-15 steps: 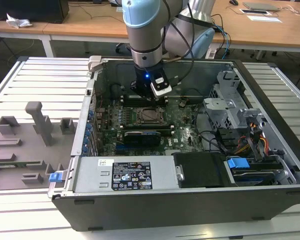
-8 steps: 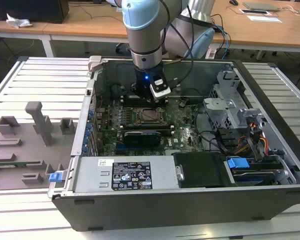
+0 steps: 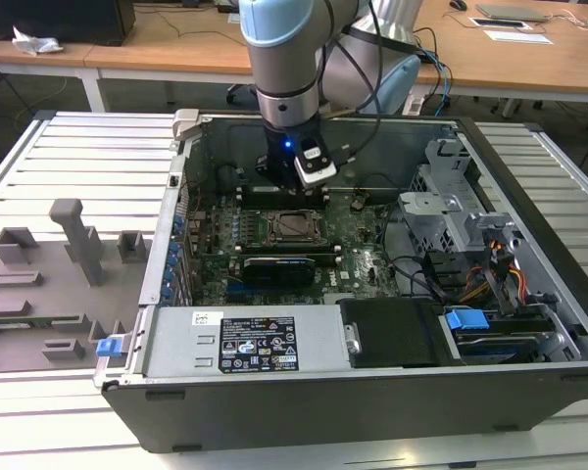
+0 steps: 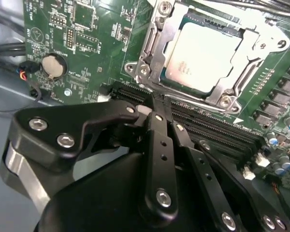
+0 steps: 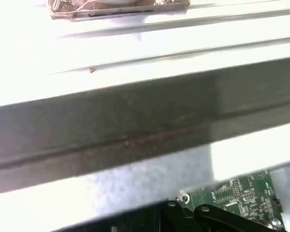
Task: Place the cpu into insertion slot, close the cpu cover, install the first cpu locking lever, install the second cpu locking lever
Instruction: 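Install the first cpu locking lever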
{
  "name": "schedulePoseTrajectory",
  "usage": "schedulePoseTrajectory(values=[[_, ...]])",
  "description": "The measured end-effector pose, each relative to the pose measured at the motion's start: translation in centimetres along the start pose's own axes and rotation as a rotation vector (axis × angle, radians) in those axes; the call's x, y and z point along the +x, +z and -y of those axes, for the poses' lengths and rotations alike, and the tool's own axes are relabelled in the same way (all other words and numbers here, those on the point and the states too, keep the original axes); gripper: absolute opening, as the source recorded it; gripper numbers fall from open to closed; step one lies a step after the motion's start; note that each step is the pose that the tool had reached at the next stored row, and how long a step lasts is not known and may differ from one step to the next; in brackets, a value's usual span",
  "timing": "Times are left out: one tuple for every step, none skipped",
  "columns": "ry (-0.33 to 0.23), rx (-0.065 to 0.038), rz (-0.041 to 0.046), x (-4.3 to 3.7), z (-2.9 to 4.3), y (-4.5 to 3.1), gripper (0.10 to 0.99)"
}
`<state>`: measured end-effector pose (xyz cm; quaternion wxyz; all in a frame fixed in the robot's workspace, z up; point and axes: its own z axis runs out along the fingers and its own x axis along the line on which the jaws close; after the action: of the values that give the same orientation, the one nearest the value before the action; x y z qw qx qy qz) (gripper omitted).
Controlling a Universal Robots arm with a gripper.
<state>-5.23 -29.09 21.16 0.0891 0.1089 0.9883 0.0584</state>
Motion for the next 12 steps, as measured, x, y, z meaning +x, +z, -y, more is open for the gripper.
schedulePoseTrajectory(values=[[0.000,0.007,0.0015,-0.02,-0.01,-0.12,0.106],[0.001,0.014,0.0031,-0.04,-0.02,-0.24,0.106],[0.002,0.025,0.0050,-0.06,-0.04,-0.35,0.106],[0.003,0.033,0.0057,-0.08,-0.05,-0.39,0.106],[0.004,0.046,0.0065,-0.10,-0.05,-0.41,0.106],[0.005,0.055,0.0065,-0.12,-0.06,-0.42,0.106],[0.005,0.060,0.0066,-0.13,-0.06,-0.41,0.106],[0.005,0.060,0.0065,-0.13,-0.06,-0.42,0.106],[0.005,0.061,0.0066,-0.13,-0.06,-0.42,0.106],[0.005,0.061,0.0067,-0.13,-0.06,-0.41,0.106],[0.005,0.061,0.0066,-0.12,-0.06,-0.42,0.106],[0.006,0.063,-0.0008,-0.13,-0.07,-0.39,0.106]])
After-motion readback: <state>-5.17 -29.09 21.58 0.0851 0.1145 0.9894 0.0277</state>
